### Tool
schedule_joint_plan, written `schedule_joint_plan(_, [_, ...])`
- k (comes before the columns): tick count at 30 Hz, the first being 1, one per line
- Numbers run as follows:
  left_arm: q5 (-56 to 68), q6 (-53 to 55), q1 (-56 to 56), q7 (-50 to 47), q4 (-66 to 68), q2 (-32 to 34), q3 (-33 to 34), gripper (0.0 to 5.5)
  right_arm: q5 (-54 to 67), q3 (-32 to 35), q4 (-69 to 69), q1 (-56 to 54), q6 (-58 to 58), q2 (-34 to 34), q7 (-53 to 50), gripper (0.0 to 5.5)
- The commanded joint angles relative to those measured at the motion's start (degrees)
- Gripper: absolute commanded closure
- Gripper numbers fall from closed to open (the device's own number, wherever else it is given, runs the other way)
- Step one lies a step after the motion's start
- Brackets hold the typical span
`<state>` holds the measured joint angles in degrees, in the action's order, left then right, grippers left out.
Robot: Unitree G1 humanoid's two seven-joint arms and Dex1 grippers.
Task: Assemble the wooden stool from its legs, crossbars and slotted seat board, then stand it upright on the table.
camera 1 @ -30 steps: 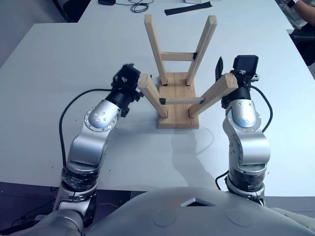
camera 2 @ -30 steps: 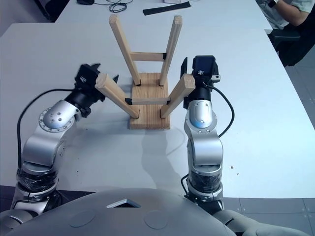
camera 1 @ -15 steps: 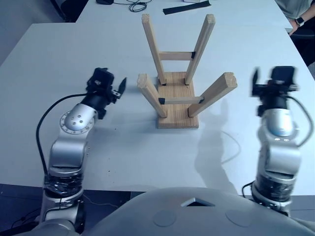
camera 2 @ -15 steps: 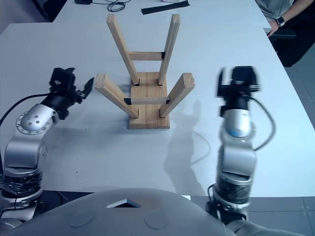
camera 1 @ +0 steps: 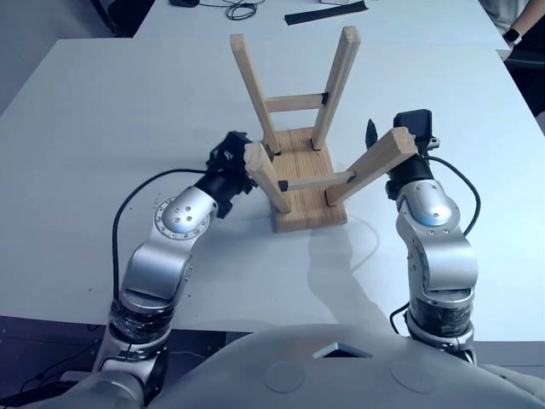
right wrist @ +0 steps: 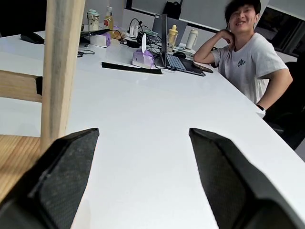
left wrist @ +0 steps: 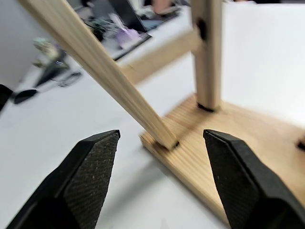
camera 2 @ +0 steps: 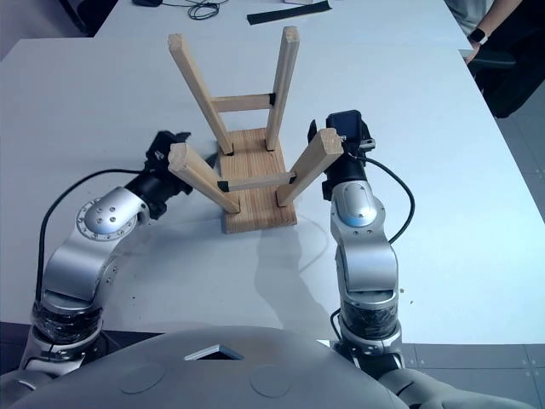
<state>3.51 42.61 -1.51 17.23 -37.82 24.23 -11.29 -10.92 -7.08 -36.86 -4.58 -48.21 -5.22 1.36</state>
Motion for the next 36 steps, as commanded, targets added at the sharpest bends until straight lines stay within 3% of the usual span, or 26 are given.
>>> schedule_joint_plan(1, [0.0,-6.9,2.4,2.6,2.5,1.8,1.0,2.23,0.2,5.0,5.0,3.4,5.7,-6.3,2.6,2.02])
schedule_joint_plan(6, [4.1,-10.6,1.7,5.1,0.7,-1.6,-0.7,2.23,0.1,8.6,10.1,8.9,11.0,-18.0,10.7,2.02])
schedule_joint_plan(11, [5.7,-13.5,2.3,8.8,0.8,-0.5,-1.6,2.23,6.4,11.8,4.0,24.9,14.0,-37.5,34.8,2.02])
schedule_joint_plan(15, [5.4,-14.4,3.6,10.4,0.7,0.2,-2.8,2.23,11.4,12.8,0.3,31.0,19.6,-46.5,48.2,2.02])
schedule_joint_plan(19, [8.1,-12.5,3.7,12.8,-0.1,0.4,-4.4,2.23,11.0,6.3,0.4,29.5,21.5,-47.1,50.7,2.02])
schedule_joint_plan(25, [11.3,-9.0,-0.8,16.3,2.9,0.6,-4.8,2.23,4.9,-4.3,4.6,22.8,22.5,-41.7,45.3,2.02])
schedule_joint_plan(31, [12.0,-7.5,-2.4,16.6,3.2,-0.2,-6.8,2.23,0.9,-6.4,12.8,15.2,22.6,-36.0,37.2,2.02])
schedule_joint_plan(36, [12.3,-9.3,1.2,21.2,2.3,6.2,-5.1,2.23,-1.0,-5.9,18.0,13.1,24.6,-33.7,32.0,2.02])
